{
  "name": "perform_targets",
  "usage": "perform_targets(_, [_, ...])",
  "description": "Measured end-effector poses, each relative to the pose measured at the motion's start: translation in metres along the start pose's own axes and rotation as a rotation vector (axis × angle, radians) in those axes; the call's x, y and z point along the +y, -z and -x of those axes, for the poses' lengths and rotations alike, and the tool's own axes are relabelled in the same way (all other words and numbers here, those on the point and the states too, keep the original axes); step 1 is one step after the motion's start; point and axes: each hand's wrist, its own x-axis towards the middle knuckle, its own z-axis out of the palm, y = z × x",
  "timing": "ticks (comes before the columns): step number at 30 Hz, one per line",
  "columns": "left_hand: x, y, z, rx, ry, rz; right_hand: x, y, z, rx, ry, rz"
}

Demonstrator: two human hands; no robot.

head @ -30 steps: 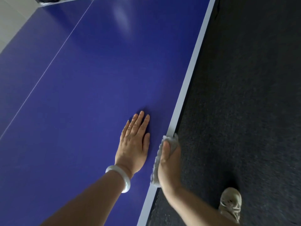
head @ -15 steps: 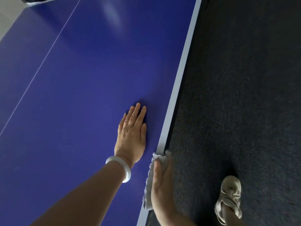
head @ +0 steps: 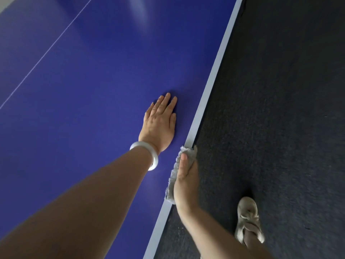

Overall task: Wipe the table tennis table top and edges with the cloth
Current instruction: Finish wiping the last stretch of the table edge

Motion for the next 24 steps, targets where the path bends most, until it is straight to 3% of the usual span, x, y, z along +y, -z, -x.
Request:
perform_targets(5, [-0.001,0.001,-0.001,0.005,-0.008,0.038,-0.001,0.002,-0.011,-0.029,-0.040,0.026])
perform_targets(8, [-0.003,0.001,-0.001,0.024,0.014,0.207,0.007,0.005,-0.013,-0.029,-0.030,0.050])
perform_targets(12, [0.003,0.014,0.012,0.142,0.329,0.741,0.004,0.008,-0.015,-0.095,-0.022,0.051])
perform_targets(14, [0.012,0.019,0.037,0.189,0.442,0.878,0.002,0.009,-0.015,-0.127,-0.021,0.051])
perform_targets(17, [0.016,0.022,0.107,0.137,0.342,0.648,-0.007,0.011,-0.014,-0.128,-0.035,0.043])
perform_targets(21, [-0.015,0.022,0.208,-0.013,0.092,0.148,-0.011,0.013,-0.014,-0.144,-0.022,0.083])
perform_targets(24, [-0.027,0.021,0.230,-0.051,0.097,0.019,-0.011,0.012,-0.010,-0.121,-0.004,0.054])
